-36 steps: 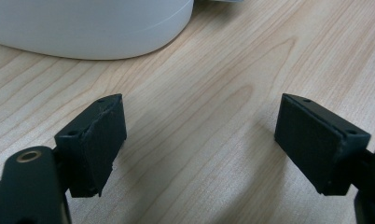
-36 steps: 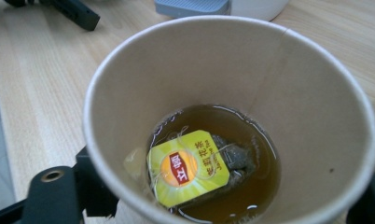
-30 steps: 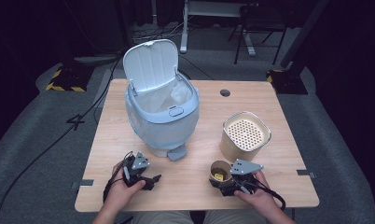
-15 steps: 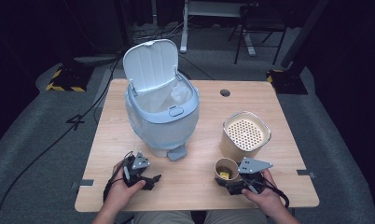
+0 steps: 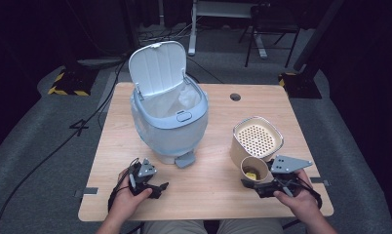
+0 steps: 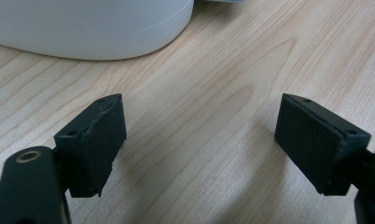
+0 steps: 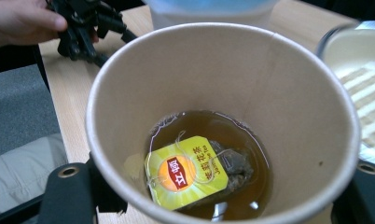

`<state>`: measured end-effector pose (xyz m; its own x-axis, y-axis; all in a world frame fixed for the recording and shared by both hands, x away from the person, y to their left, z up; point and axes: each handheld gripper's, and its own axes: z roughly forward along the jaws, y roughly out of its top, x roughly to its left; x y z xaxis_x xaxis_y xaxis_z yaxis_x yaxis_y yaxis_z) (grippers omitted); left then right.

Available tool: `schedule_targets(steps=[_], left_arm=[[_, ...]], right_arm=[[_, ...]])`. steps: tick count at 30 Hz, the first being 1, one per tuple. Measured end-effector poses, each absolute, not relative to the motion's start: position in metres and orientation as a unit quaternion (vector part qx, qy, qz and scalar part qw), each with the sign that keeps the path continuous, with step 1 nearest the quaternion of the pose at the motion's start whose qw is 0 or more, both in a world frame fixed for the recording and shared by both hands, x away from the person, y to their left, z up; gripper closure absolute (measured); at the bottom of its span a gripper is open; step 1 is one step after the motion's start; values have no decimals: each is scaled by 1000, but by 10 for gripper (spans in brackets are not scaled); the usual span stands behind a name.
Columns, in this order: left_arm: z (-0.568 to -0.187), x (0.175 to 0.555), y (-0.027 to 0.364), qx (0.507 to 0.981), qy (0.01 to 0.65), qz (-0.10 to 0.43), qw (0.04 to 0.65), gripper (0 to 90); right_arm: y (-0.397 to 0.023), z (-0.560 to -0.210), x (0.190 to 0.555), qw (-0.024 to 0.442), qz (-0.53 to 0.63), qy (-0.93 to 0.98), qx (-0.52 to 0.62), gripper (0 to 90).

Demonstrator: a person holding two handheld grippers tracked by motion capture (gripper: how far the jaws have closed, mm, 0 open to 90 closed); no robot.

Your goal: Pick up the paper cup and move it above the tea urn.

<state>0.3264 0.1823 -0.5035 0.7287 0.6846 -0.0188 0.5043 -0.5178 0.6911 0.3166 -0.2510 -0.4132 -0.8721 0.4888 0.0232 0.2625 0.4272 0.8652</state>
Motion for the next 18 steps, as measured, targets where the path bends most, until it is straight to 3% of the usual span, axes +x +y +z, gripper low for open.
schedule_targets(steps=[10, 18], left_arm=[[-504, 326, 182, 860, 347, 126, 351, 170], [-504, 328, 182, 862, 343, 124, 352, 167]], right_arm=[[-269, -363, 335, 150, 481, 834, 222, 296], [-276, -345, 369, 155, 490, 822, 247, 296]])
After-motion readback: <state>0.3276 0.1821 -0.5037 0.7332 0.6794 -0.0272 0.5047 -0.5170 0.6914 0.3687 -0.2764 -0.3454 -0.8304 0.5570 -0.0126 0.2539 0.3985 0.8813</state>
